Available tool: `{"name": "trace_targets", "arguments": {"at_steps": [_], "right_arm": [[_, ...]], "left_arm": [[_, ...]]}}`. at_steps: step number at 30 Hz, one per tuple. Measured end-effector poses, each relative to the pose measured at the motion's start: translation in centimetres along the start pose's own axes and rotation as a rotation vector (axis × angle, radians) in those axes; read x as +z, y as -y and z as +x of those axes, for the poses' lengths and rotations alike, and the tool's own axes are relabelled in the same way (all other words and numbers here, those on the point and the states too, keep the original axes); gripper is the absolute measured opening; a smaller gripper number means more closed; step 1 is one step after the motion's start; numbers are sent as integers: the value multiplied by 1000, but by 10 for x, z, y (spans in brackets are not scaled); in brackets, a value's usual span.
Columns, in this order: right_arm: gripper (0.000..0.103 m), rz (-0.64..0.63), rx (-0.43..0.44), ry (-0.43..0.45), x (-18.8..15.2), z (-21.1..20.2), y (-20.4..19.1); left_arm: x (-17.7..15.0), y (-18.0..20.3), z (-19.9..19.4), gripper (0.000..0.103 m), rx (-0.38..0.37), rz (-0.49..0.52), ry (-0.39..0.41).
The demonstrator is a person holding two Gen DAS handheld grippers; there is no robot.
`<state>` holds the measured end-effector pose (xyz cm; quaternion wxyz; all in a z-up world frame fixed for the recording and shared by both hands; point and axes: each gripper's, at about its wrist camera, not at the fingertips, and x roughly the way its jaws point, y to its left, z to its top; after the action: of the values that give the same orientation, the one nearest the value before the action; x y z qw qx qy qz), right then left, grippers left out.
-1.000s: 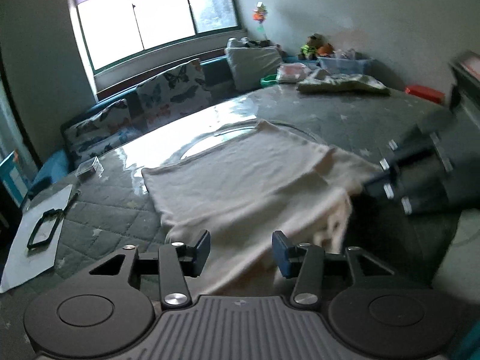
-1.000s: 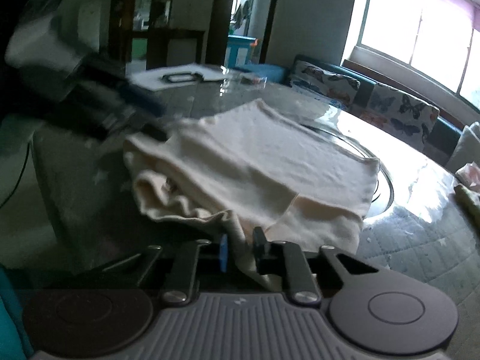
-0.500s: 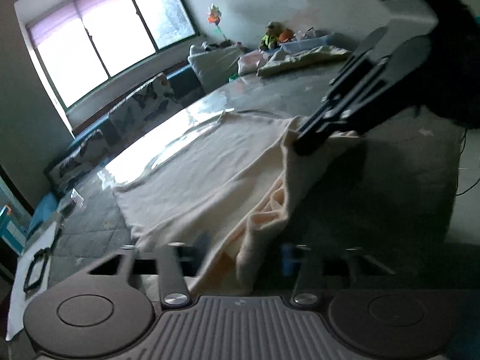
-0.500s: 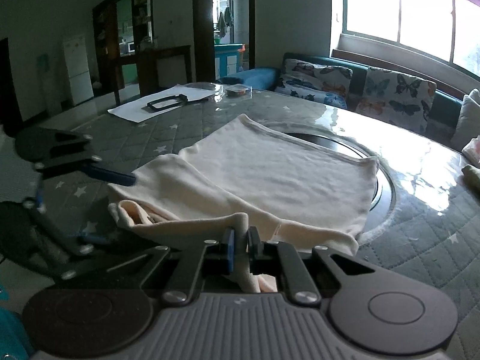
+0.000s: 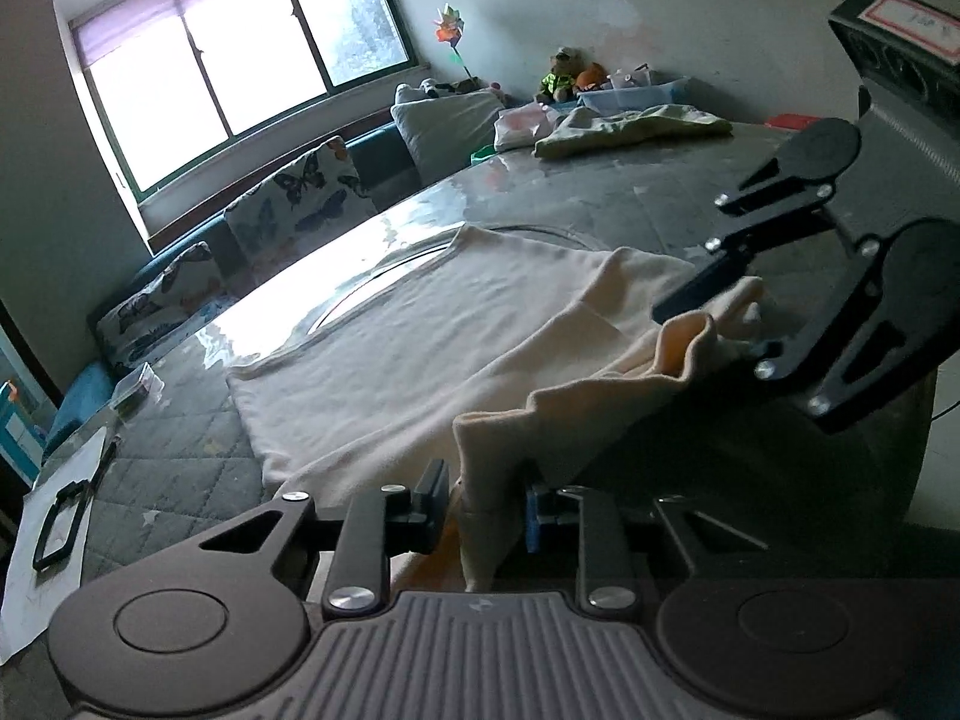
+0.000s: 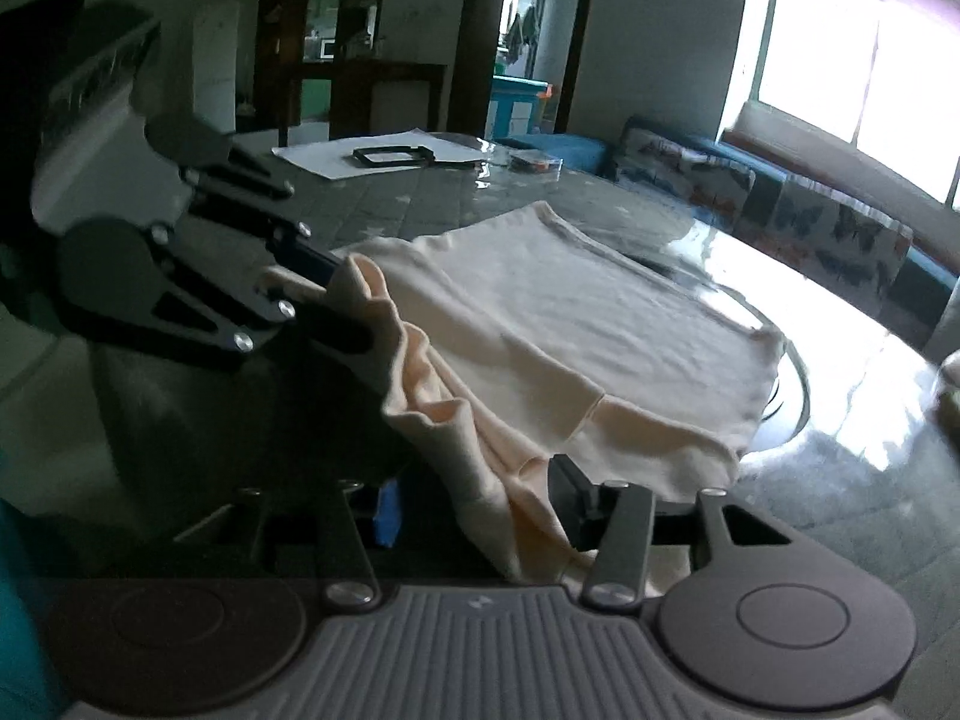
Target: Fold clothes
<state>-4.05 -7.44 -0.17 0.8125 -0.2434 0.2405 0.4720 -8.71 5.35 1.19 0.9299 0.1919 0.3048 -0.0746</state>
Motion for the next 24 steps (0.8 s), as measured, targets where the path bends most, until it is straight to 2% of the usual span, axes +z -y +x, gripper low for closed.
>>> {"name": "trace_targets", "arguments": {"at_steps": [2,4,5,6,9,11,13,15,17,24], "right_arm": [[50,-40,-30,24,-1,4,-4],[46,-57,-45,33,0,7,-6],[41,-59,-37,32,1,8,-5],[31,-55,-28,32,2,8,-5],[21,-36,-10,29,4,6,-3],[19,-7,-1,30,6,4,0],[16,27,6,32,7,1,3],[15,47,6,35,8,-3,6],[14,50,6,41,9,-7,5],[13,40,29,46,14,-32,-9]], "left_arm": [[-1,1,0,30,5,7,-2],[-3,3,-1,36,14,20,-1],[-5,4,-2,41,18,29,-1],[-7,5,-3,45,21,39,-3],[-13,8,-2,45,24,68,-17],[-17,10,-2,45,26,98,-7],[-20,11,-3,38,18,117,-1],[-21,9,-2,19,11,115,-10],[-22,5,-3,14,1,94,-15],[-23,0,-27,11,-28,52,-3]]}}
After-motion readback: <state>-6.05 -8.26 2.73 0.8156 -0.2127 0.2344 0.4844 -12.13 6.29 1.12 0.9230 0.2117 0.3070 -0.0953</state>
